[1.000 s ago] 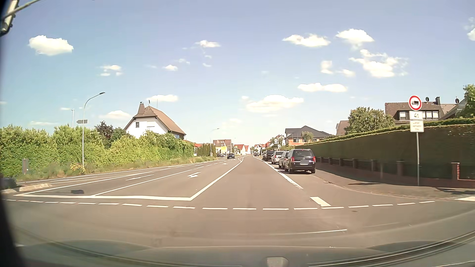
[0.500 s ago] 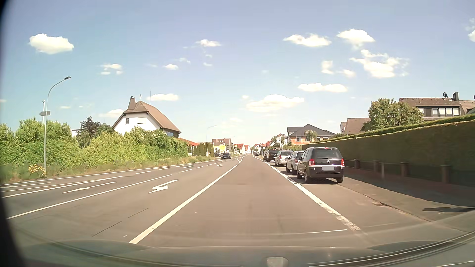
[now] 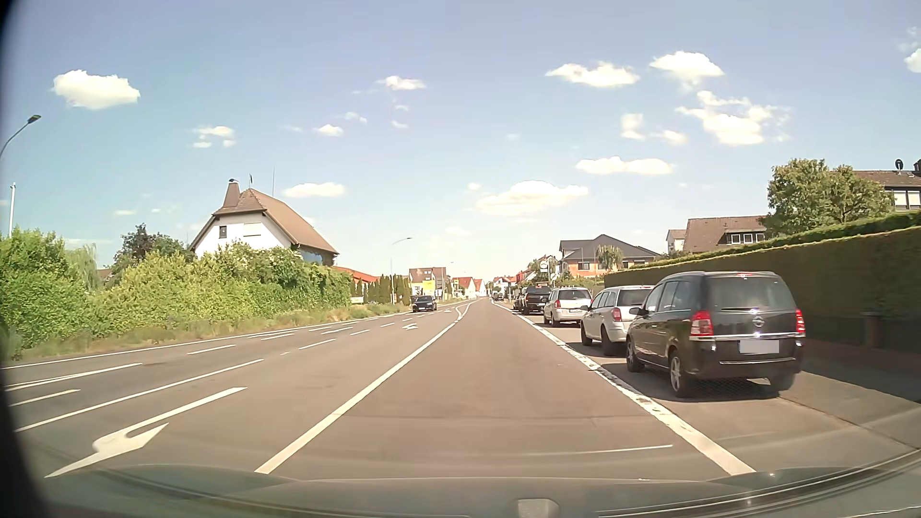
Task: Follow the waypoints while adhering to traffic rules and regulations
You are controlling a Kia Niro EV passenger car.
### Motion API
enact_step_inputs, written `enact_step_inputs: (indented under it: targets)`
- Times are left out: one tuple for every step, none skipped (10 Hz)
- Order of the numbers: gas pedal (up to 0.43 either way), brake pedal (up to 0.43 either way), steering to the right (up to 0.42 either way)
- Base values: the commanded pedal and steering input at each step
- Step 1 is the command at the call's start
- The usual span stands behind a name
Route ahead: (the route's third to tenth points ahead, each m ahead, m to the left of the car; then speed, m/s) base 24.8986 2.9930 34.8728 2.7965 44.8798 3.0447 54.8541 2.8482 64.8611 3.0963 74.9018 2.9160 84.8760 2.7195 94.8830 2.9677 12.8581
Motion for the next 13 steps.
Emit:
enact_step_inputs:
  targets:
    - [0.0,0.03,-0.001]
    - [0.0,0.03,-0.001]
    - [0.0,0.03,-0.001]
    - [0.0,0.03,-0.001]
    - [0.0,0.03,-0.001]
    - [0.0,0.03,-0.002]
    - [0.0,0.03,-0.002]
    - [0.0,0.03,-0.002]
    - [0.0,0.03,-0.002]
    - [0.0,0.03,-0.003]
    - [0.0,0.03,-0.002]
    - [0.02,0.03,-0.003]
    - [0.028,0.03,-0.003]
